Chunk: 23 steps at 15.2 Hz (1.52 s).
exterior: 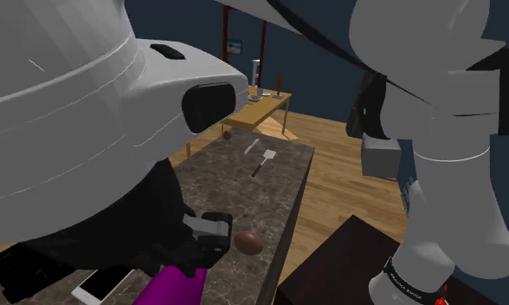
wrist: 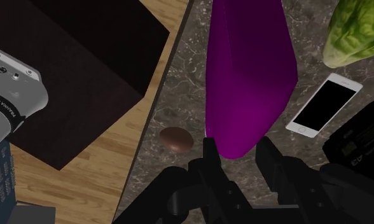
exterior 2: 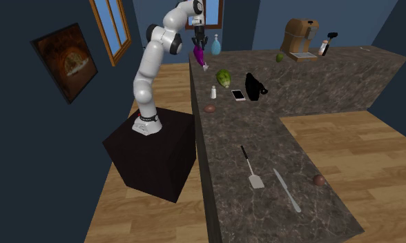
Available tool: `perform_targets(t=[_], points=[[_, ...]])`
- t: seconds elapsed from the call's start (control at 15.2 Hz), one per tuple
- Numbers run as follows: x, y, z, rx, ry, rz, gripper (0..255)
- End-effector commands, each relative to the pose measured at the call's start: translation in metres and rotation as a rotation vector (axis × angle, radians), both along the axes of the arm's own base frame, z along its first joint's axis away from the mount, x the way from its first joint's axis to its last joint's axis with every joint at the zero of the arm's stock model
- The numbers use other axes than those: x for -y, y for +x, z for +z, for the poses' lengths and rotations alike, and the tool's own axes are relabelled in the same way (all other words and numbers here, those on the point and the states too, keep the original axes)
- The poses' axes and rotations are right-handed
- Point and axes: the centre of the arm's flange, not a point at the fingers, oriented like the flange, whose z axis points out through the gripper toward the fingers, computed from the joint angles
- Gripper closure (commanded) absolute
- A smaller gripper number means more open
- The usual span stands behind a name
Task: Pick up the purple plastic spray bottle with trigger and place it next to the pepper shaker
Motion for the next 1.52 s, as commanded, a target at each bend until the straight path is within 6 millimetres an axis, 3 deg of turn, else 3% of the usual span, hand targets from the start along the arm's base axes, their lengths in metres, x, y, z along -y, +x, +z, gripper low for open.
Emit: perform_targets(t=[0.0,1.45], points=[[0.0,0.0,-0.01,0.0,0.001,0.0,255],[0.0,0.0,-0.126,0.0,0.001,0.0,255]])
